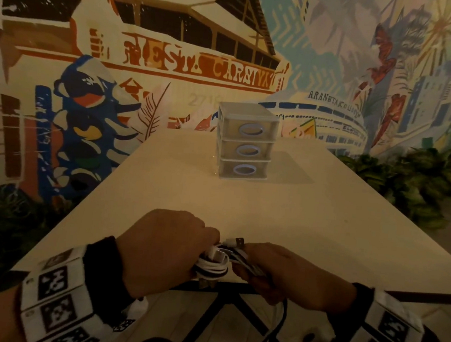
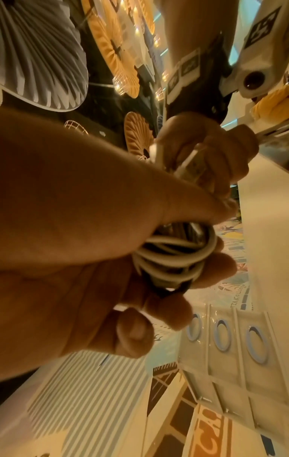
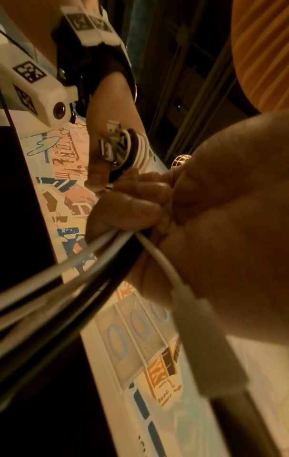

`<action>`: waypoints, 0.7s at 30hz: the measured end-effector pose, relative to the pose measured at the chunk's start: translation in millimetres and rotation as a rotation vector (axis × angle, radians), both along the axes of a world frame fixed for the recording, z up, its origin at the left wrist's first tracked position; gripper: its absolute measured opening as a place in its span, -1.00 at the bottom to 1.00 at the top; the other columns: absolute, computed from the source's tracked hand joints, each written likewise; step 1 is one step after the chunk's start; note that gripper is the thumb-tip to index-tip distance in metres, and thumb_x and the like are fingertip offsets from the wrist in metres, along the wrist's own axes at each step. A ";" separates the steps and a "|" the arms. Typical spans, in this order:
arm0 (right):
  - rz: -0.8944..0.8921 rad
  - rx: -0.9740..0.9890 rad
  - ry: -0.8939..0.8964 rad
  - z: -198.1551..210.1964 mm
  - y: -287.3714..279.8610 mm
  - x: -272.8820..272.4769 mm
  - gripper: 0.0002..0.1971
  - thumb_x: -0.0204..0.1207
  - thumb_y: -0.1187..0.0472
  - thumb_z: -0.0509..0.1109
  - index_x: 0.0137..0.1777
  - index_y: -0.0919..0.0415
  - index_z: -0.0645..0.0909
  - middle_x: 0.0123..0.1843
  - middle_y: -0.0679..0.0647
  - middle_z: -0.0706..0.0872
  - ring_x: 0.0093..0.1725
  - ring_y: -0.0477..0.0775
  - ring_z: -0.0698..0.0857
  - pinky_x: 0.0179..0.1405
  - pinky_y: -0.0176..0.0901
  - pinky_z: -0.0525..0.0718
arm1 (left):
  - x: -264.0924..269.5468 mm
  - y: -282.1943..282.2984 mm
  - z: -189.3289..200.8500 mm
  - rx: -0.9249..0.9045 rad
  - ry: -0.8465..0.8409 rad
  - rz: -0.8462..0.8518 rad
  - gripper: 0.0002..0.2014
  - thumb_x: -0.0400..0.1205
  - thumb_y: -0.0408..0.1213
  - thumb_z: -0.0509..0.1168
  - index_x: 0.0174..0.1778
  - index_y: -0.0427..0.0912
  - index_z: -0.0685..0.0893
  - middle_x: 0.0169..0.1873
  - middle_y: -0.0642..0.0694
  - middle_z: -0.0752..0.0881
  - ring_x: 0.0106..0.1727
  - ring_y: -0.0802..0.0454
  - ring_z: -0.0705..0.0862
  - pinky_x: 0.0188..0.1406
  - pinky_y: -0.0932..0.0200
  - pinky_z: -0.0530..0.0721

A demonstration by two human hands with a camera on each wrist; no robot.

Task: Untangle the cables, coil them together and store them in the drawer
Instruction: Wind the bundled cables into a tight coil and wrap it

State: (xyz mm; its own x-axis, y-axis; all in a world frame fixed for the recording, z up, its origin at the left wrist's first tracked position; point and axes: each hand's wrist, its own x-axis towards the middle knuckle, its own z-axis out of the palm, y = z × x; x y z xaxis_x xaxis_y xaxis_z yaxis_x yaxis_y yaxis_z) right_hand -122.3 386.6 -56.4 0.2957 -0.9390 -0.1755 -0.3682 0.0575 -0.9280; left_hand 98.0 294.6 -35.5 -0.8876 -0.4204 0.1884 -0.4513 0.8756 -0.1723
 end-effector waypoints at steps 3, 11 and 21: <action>-0.065 -0.077 0.217 -6.2 3.8 -4.6 -0.70 0.79 0.21 0.21 0.40 0.33 0.58 0.10 0.15 0.70 -0.08 -0.08 0.60 0.03 -0.42 0.45 | -6.7 2.7 -0.7 -0.130 0.018 -0.010 -0.70 0.36 0.06 0.05 -0.37 0.05 0.64 -0.51 0.08 0.59 -0.48 0.03 0.56 -0.55 0.16 0.57; -0.023 -0.095 0.145 10.5 -3.2 -1.5 -0.34 0.47 -0.52 0.21 0.53 -0.31 0.35 -0.04 -0.06 0.78 -0.34 0.09 0.74 -0.27 0.02 0.72 | -13.2 4.6 -11.6 -0.090 -0.168 0.008 -0.80 0.15 0.11 0.44 -0.46 0.11 0.69 -0.64 0.15 0.52 -0.68 0.26 0.46 -0.66 0.34 0.11; 0.095 -0.401 0.684 16.0 2.4 19.4 -0.60 0.43 -0.34 0.53 0.04 -0.07 0.66 -0.10 -0.06 0.58 -0.12 -0.16 0.52 -0.16 -0.40 0.49 | -37.0 32.2 3.2 -0.066 -0.098 0.061 -0.93 0.70 -0.23 0.26 -0.02 -0.08 0.65 -0.24 -0.11 0.72 -0.25 -0.10 0.69 -0.47 0.15 0.32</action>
